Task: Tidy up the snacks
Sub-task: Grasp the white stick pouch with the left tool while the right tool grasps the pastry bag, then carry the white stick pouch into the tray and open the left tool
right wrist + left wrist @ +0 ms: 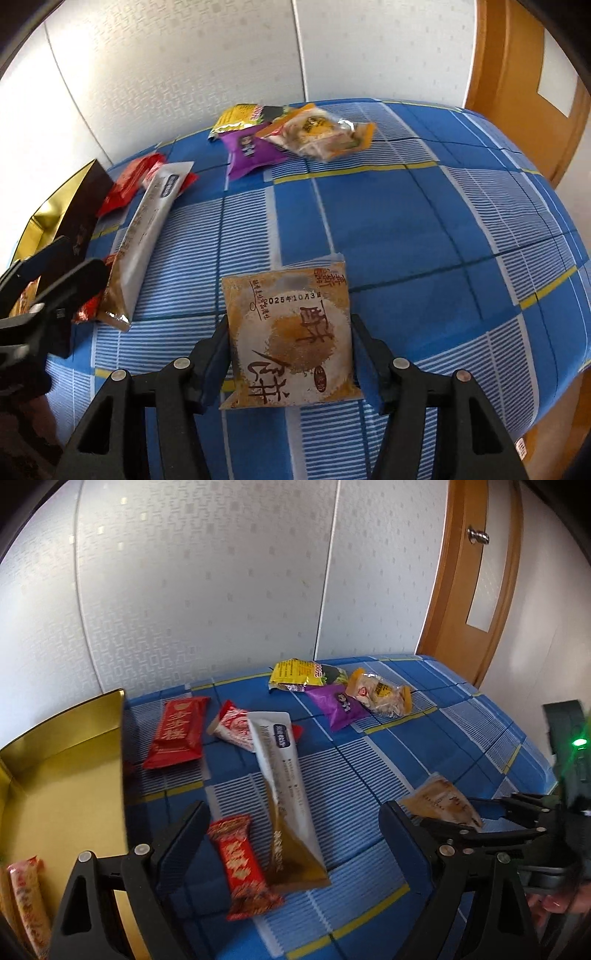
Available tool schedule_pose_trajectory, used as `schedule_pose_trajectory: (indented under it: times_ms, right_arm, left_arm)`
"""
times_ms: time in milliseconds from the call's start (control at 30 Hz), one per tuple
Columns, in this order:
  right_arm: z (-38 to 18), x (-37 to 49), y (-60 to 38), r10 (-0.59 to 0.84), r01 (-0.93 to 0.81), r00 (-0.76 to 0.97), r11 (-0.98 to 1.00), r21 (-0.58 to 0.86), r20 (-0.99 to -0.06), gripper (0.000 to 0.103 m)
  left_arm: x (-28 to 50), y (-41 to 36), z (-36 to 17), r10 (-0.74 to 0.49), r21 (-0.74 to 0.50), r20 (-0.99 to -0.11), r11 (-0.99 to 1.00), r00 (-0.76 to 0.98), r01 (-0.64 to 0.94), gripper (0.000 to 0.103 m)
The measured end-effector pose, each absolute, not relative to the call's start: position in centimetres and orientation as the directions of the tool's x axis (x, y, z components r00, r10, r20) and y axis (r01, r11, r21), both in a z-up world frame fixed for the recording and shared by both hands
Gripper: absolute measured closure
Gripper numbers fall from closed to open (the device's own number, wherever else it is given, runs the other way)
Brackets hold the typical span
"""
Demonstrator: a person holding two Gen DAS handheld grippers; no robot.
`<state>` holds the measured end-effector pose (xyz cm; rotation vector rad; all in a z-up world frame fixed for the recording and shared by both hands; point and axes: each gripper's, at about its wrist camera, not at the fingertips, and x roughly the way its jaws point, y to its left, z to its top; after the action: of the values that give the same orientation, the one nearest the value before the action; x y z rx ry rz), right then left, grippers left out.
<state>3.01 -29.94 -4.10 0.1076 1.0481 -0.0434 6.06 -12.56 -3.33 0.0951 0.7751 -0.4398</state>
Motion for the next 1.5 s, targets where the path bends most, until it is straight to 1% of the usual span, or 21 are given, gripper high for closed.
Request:
schedule_pose_trajectory:
  times_ms: [100,167,300,367,400,467,500,567,600,767,933,1133,1367,1500]
  right_arm:
    - [-4.0,2.8,-29.8,0.001,0.087,0.501,0.995,0.051,-0.866,0.042]
    - [-4.2,3.0,-29.4,-0.008,0.088,0.499,0.995,0.042,-0.867,0.042]
    - [-4.2,3.1,-29.6,-0.004,0.097,0.499,0.994,0.051,-0.867,0.042]
    - [-4.2,3.0,-29.6,-0.004,0.097,0.500,0.994,0.051,-0.866,0.042]
    - [-4.2,3.0,-29.6,-0.005,0.095,0.500,0.994,0.050,-0.866,0.042]
    - [-4.1,2.9,-29.6,-0.006,0.096,0.502,0.994,0.048,-0.865,0.042]
    - [-4.2,2.9,-29.6,-0.007,0.096,0.501,0.994,0.048,-0.865,0.042]
    - [-4.2,3.0,-29.6,-0.010,0.099,0.501,0.994,0.045,-0.865,0.042]
    - [-4.2,3.0,-29.5,-0.011,0.101,0.501,0.994,0.046,-0.865,0.042]
    - [-4.1,3.0,-29.5,-0.014,0.109,0.507,0.993,0.048,-0.862,0.042]
    - [-4.1,2.8,-29.4,-0.021,0.106,0.516,0.994,0.040,-0.856,0.042]
    - [-4.2,2.6,-29.3,-0.029,0.112,0.526,0.993,0.035,-0.850,0.042]
    - [-4.1,2.5,-29.2,-0.032,0.118,0.528,0.992,0.036,-0.849,0.042]
    - [-4.1,2.5,-29.1,-0.038,0.122,0.526,0.992,0.031,-0.850,0.042]
  left_arm:
    - [7.2,-13.7,-4.4,-0.327,-0.040,-0.715,0.902,0.618,0.430,0.015]
    - [7.9,-14.4,-5.2,-0.306,-0.017,-0.737,0.900,0.602,0.436,0.024]
    - [9.1,-14.8,-6.2,-0.306,-0.038,-0.764,0.900,0.568,0.434,0.031]
    - [9.5,-15.0,-6.5,-0.309,-0.044,-0.770,0.898,0.558,0.437,0.041]
    - [9.7,-15.1,-6.7,-0.308,-0.043,-0.775,0.896,0.551,0.441,0.044]
    - [9.9,-15.5,-7.1,-0.303,-0.035,-0.785,0.892,0.540,0.450,0.055]
    - [10.0,-15.6,-7.3,-0.297,-0.028,-0.789,0.891,0.538,0.452,0.057]
    - [9.7,-15.8,-7.3,-0.292,-0.005,-0.781,0.887,0.552,0.461,0.071]
    - [9.6,-15.8,-7.3,-0.299,-0.011,-0.781,0.884,0.548,0.467,0.073]
    - [8.8,-15.6,-7.1,-0.312,-0.020,-0.780,0.879,0.542,0.477,0.077]
    - [8.0,-14.7,-6.2,-0.343,-0.061,-0.766,0.881,0.544,0.469,0.078]
    - [7.0,-13.1,-4.2,-0.384,-0.114,-0.727,0.885,0.570,0.451,0.078]
    - [5.8,-10.7,-1.8,-0.384,-0.110,-0.676,0.896,0.629,0.429,0.078]
    - [5.5,-8.4,-0.7,-0.374,-0.128,-0.657,0.911,0.654,0.393,0.078]
